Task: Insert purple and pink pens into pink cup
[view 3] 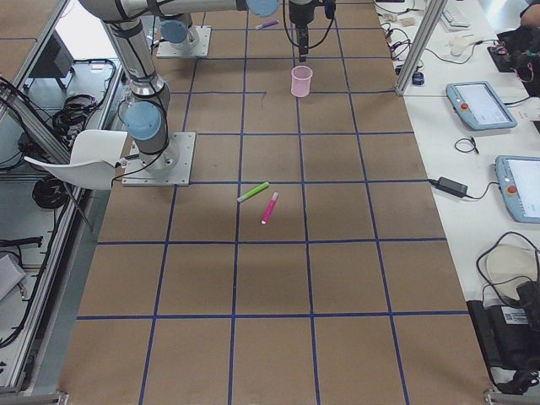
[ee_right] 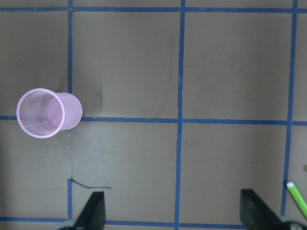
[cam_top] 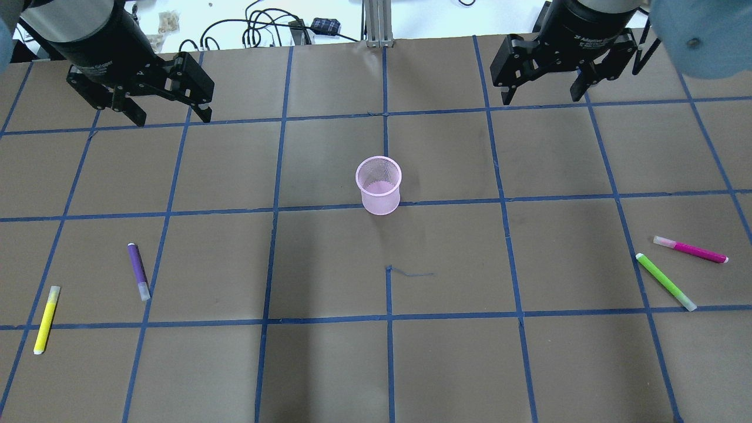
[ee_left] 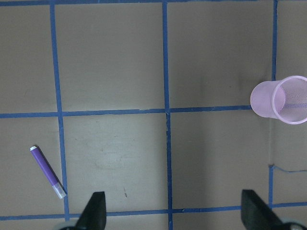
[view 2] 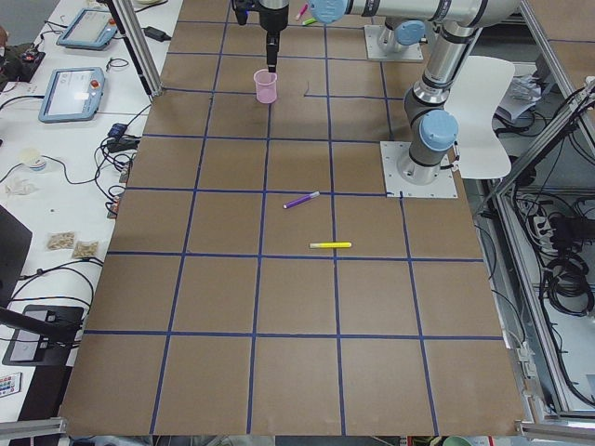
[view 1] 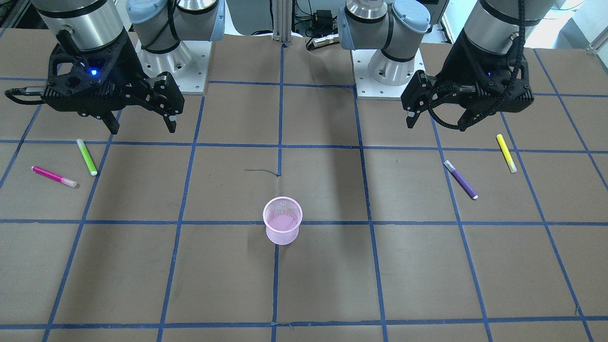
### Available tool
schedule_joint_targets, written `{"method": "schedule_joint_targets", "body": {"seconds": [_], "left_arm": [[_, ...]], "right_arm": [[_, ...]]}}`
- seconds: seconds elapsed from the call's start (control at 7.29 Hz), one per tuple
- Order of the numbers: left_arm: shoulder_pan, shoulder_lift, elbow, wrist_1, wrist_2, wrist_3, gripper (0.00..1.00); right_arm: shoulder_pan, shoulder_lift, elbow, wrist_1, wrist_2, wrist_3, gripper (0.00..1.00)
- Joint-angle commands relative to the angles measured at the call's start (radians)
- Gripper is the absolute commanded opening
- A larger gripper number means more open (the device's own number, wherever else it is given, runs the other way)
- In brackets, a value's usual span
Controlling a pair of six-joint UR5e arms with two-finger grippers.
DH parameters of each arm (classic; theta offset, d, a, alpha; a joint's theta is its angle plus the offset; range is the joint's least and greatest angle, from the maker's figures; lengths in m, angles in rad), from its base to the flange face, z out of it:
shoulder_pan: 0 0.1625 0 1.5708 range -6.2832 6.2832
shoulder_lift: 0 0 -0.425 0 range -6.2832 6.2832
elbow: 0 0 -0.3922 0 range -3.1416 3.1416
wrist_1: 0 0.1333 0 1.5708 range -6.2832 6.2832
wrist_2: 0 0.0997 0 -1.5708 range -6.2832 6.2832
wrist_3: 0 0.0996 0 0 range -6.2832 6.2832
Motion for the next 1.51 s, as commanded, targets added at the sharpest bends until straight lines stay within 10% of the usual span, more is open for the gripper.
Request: {"method": "schedule_joint_targets", "body": {"seconds": [0.0, 0.55, 1.37], "left_arm": [[0.001, -0.003, -0.002, 0.002, 0.0, 0.003, 1.0], [0.03, -0.015, -0.02, 0.019, 0.011, -0.009, 1.0], [0.324, -0.165, -0.11, 0.025, -0.043, -0.02, 1.0]], "right_arm": [[0.0, 0.0, 0.0, 0.003, -0.001, 0.0, 1.0], [-0.023, 0.014, -0.02, -0.016, -0.002, -0.029, 1.0], [-0.663, 0.013, 0.13, -0.023, 0.007, -1.175, 0.98]]}}
